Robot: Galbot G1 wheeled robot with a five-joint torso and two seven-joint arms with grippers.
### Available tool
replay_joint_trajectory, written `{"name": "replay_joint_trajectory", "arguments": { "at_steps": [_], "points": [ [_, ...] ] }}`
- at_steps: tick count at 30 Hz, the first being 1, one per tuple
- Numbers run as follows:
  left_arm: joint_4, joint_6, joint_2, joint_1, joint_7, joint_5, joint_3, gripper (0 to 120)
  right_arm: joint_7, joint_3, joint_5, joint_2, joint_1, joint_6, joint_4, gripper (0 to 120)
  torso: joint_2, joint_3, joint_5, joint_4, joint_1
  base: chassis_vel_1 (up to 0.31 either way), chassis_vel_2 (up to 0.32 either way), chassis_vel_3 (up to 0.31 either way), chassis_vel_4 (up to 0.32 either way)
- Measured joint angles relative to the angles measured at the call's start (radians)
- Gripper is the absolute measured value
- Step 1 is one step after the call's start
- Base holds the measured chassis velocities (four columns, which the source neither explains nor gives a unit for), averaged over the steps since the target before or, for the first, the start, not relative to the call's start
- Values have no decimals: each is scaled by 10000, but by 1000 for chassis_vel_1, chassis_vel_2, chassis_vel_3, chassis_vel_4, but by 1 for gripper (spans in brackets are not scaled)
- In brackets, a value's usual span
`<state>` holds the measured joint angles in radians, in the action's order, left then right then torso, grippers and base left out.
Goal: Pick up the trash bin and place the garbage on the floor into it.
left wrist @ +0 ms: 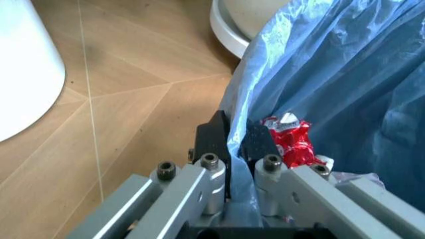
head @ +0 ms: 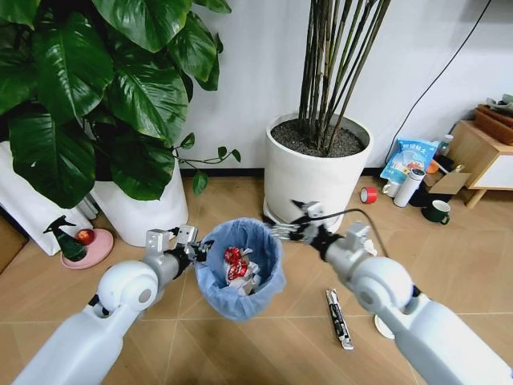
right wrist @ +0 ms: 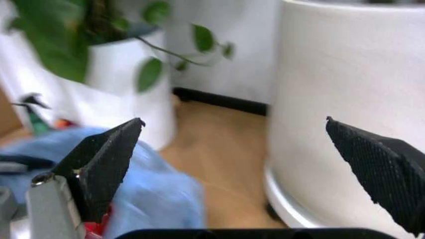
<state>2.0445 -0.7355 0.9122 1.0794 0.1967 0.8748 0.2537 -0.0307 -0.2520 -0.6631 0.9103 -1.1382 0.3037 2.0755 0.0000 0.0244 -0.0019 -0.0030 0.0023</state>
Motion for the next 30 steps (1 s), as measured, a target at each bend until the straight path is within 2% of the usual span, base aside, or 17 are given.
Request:
{"name": "replay_joint_trajectory", "arguments": {
  "at_steps": [5, 10, 15, 23, 25, 30],
  "points": [
    [371, 1, -75, 401, 107, -89, 297, 0, -125, -511, 647, 176, -934, -373, -1012, 100, 1, -1, 3, 10, 0, 0, 0, 0, 0],
    [489, 2, -100, 396, 157, -84, 273, 0, -96, -979, 1115, 434, -2132, -816, -2078, 100, 0, 0, 2, 1, 0, 0, 0, 0, 0],
    [529, 2, -110, 396, 158, -78, 256, 0, 47, -1228, 1329, 671, -2754, -910, -2652, 100, 1, -1, 0, 1, 0, 0, 0, 0, 0],
    [663, 1, -201, 444, 136, -64, 258, 0, 265, -1248, 1441, 1394, -3092, -1108, -4379, 100, 1, 0, -1, 4, 0, 0, 0, 0, 0],
    [707, 2, -237, 454, 113, -56, 257, 0, 296, -1162, 1592, 1887, -2922, -1186, -5148, 100, 1, 0, -1, 4, 0, 0, 0, 0, 0],
    [761, 2, -441, 468, 27, -23, 248, 0, 361, -1064, 1735, 2592, -2611, -1234, -6082, 100, 0, 1, 0, 4, 0, 0, 0, 0, 0]
  ]
}}
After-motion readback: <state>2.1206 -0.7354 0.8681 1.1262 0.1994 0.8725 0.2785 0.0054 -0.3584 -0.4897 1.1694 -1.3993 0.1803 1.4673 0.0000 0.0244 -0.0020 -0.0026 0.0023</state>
